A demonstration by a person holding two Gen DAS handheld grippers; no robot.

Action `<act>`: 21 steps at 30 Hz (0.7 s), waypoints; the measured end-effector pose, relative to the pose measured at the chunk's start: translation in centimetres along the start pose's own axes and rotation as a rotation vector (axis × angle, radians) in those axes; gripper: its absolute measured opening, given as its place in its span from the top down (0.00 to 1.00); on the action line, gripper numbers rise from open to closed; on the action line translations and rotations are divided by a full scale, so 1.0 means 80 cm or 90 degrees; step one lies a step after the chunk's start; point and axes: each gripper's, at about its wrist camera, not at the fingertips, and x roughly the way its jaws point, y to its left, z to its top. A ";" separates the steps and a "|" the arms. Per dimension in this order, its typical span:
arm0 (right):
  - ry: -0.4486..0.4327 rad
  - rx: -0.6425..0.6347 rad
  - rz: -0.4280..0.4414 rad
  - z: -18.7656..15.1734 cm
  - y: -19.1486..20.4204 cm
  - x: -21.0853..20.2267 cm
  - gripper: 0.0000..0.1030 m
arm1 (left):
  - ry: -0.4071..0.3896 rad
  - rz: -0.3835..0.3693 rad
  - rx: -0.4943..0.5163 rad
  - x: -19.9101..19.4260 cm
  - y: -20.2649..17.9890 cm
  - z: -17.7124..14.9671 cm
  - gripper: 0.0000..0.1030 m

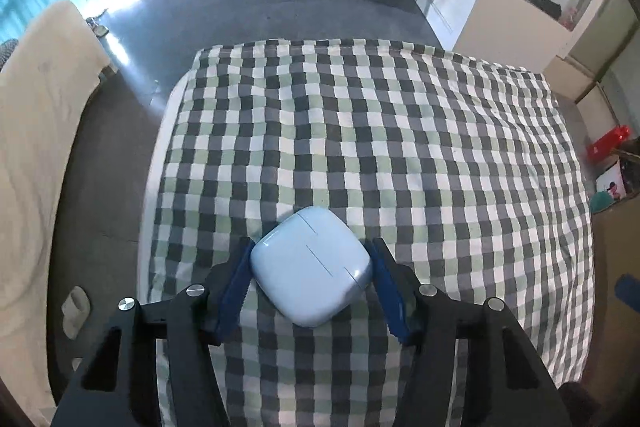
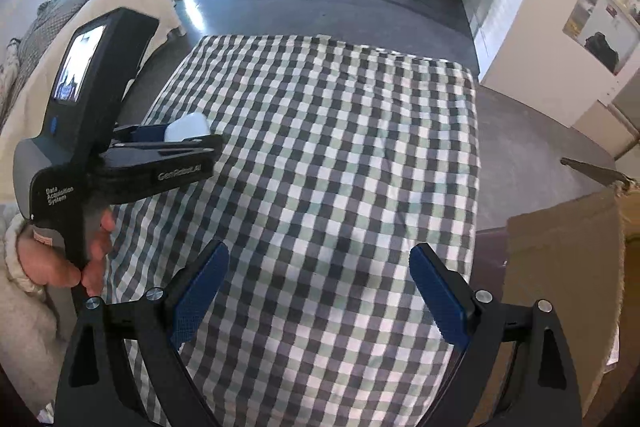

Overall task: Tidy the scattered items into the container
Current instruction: 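Grasp the light blue case with the left gripper, then carry the light blue case into the box and open the left gripper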

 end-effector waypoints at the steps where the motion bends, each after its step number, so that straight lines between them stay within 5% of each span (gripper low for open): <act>1: -0.003 0.001 -0.001 0.000 -0.003 -0.002 0.11 | -0.001 0.001 -0.001 -0.005 -0.002 -0.003 0.43; 12: -0.043 0.039 -0.002 -0.018 -0.039 -0.053 0.11 | -0.027 -0.002 0.044 -0.071 -0.061 0.011 0.43; 21: -0.097 0.096 -0.040 -0.050 -0.113 -0.146 0.11 | -0.087 -0.044 0.128 -0.187 -0.184 0.026 0.43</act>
